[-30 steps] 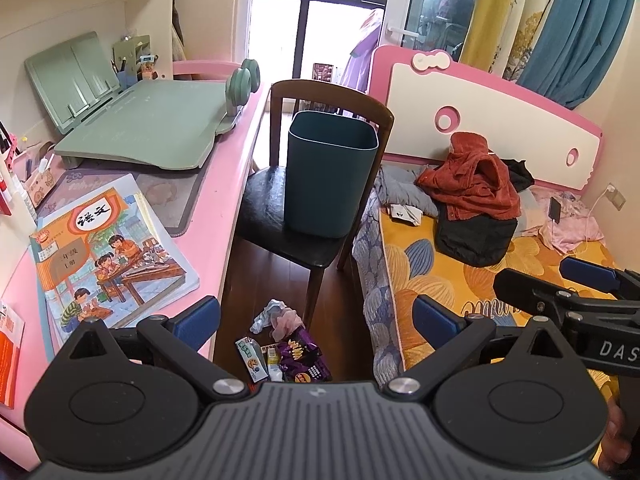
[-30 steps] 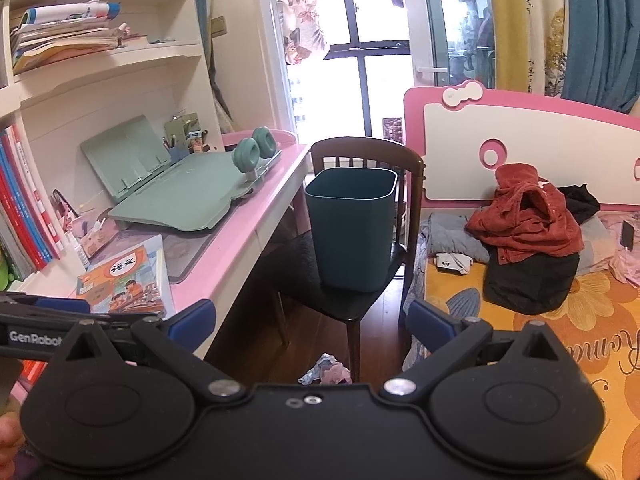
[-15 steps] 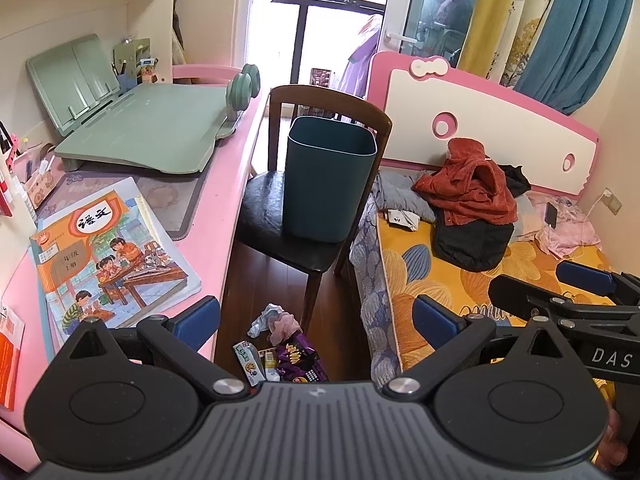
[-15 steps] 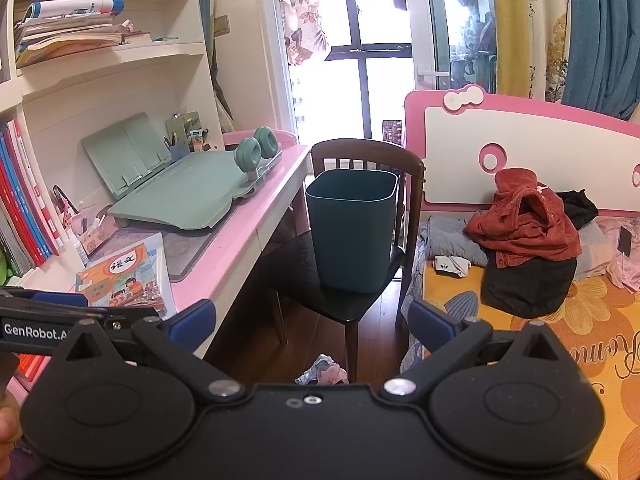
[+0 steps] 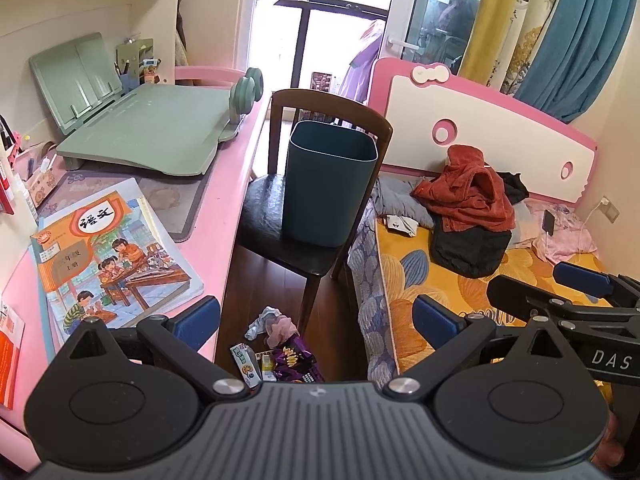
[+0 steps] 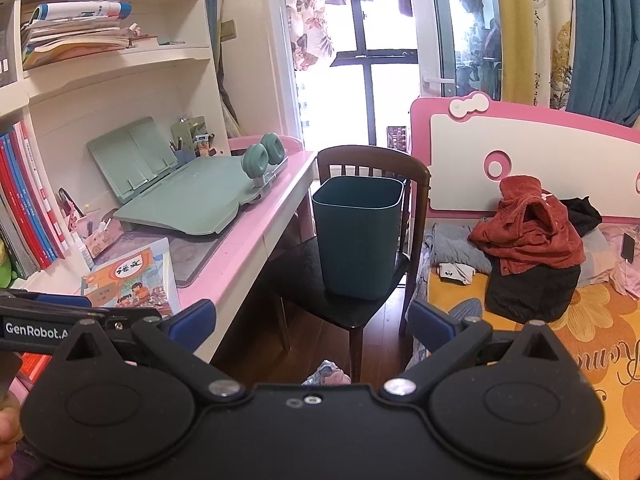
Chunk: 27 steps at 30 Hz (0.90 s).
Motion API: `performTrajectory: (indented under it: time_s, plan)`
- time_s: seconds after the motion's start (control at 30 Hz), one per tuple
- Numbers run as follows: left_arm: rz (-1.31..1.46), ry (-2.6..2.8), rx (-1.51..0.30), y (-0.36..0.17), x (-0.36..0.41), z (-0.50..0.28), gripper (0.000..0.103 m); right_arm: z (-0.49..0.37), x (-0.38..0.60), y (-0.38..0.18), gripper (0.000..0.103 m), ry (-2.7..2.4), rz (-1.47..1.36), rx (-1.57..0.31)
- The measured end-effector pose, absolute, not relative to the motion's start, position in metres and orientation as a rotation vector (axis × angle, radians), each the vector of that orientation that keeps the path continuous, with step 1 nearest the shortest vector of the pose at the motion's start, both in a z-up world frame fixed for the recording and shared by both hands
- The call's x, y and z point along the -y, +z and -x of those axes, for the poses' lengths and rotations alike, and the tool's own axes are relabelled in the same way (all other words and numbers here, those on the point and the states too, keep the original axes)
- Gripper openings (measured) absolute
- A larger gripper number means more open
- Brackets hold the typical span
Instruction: Collect trash
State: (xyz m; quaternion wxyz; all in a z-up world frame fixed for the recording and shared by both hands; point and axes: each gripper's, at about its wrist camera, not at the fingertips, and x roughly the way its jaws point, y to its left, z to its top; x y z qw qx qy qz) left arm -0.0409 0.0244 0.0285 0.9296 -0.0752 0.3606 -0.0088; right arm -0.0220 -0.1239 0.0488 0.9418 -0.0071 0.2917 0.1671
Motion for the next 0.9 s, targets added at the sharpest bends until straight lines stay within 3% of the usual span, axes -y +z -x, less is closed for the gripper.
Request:
performTrajectory:
  time_s: [0.53,0.9]
  plan:
    - [0.138,-0.029,-0.764,0.023,-0.019,0.015,0.103,-0.004,0.131,0.040,0.103,0.361,0.009,-0.624]
    - [0.148,0.031,-0.905,-0.027,0.003,-0.084,0.103,-0.105,0.150,-0.002,0.103,0.508,0.056,-0.715]
